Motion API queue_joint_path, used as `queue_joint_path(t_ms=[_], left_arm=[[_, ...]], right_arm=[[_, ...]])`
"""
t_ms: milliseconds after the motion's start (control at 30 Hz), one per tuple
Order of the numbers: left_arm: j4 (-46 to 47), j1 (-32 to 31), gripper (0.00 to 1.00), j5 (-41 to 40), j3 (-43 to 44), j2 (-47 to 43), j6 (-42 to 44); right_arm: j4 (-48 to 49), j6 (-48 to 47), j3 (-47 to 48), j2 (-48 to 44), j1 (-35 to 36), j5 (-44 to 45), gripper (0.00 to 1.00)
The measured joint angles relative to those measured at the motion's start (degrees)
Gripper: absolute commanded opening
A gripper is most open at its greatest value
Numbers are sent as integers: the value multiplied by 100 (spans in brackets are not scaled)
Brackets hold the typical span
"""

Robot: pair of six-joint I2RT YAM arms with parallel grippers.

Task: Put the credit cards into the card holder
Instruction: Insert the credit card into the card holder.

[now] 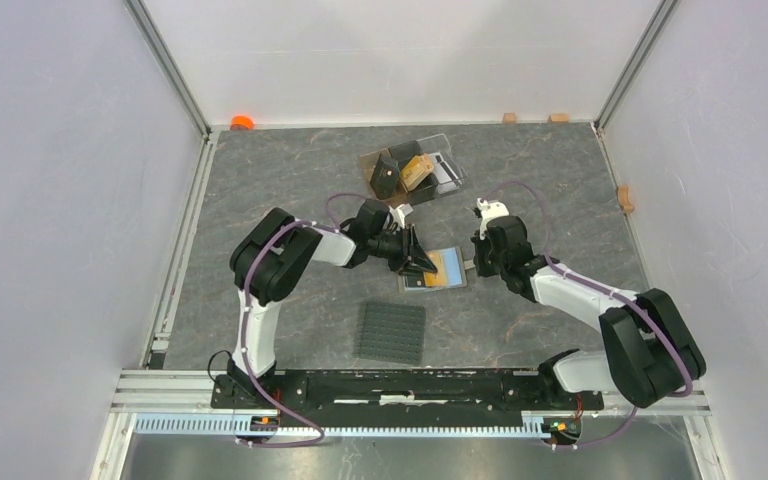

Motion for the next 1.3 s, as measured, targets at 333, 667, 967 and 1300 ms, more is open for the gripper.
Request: queue_joint_path(t_ms=[333,667,967,1300], left_arm=[[-1462,-63,60,-868,133,-859,1058],[-2236,-127,56,-1244,208,-1169,1530],[-2151,-369,52,-1211,485,-809,1530],[-1768,-531,53,-1193,673,-509,1469]], right_arm=[[-59,42,-2,-107,28,107,0],[-61,83,-2,-122,28,109,0],[-61,83,-2,-122,28,105,0],[-61,83,-11,-122,28,109,0]])
